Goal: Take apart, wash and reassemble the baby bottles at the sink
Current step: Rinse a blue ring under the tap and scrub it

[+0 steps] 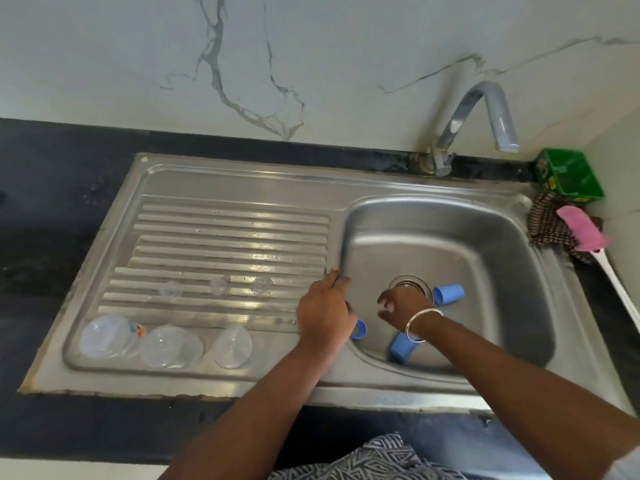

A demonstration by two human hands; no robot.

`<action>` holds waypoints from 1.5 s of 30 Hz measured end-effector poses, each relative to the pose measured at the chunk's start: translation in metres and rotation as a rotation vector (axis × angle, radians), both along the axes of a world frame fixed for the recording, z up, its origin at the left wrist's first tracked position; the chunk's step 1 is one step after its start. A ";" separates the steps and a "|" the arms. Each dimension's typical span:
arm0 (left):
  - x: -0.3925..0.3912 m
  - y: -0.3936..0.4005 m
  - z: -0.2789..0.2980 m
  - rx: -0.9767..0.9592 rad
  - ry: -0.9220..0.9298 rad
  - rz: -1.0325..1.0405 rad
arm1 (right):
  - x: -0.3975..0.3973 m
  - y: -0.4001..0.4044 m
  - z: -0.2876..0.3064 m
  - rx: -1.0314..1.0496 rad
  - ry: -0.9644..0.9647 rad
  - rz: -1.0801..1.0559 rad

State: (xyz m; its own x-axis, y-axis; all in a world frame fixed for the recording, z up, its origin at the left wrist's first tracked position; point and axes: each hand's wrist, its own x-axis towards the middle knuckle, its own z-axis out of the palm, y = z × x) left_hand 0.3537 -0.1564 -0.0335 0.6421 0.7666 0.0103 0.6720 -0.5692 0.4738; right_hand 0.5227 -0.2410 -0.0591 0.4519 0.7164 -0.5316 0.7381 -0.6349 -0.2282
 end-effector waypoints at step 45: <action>0.165 -0.044 0.027 -1.022 -0.378 0.414 | 0.097 -0.047 0.023 0.798 0.646 -0.579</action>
